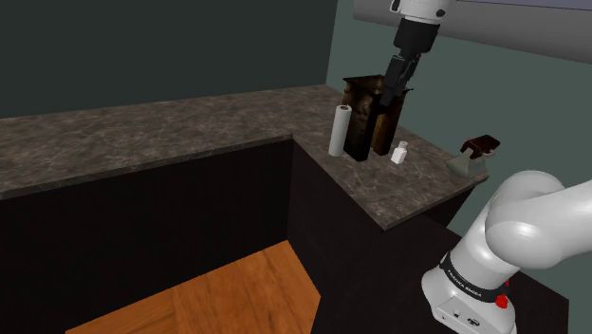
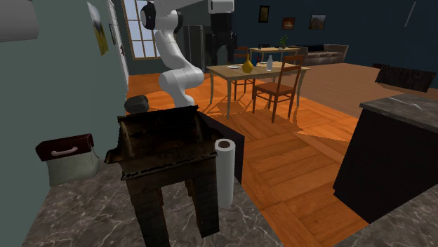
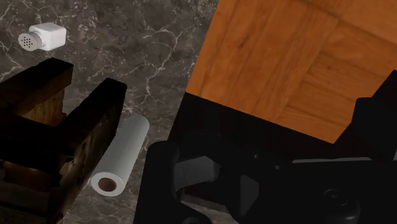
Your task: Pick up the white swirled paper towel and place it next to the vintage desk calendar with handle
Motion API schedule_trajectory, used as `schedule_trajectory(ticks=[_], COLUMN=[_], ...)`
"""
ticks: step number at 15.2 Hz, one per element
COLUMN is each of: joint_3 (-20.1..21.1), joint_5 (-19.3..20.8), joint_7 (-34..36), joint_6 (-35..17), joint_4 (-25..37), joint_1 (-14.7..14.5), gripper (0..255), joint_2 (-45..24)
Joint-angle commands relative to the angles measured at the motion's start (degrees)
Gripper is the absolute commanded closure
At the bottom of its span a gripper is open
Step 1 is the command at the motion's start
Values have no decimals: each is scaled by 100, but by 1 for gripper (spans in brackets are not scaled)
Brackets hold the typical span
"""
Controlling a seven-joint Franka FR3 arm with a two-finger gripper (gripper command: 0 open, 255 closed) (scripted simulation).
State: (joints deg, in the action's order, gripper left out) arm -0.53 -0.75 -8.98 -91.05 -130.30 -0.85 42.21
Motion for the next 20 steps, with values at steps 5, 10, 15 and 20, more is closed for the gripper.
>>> schedule_trajectory(ticks=[5, 10, 15, 20], joint_3=[-478, -1045, -1564, -1989], joint_5=[291, 523, 552, 321], joint_7=[-944, -2103, -3266, -4465], joint_6=[-502, -1130, -1703, -2155], joint_4=[-72, 68, 456, 1078], joint_1=[-46, -127, -252, -370], gripper=[0, 0, 0, 0], joint_2=[-405, -1123, -2033, -3093])
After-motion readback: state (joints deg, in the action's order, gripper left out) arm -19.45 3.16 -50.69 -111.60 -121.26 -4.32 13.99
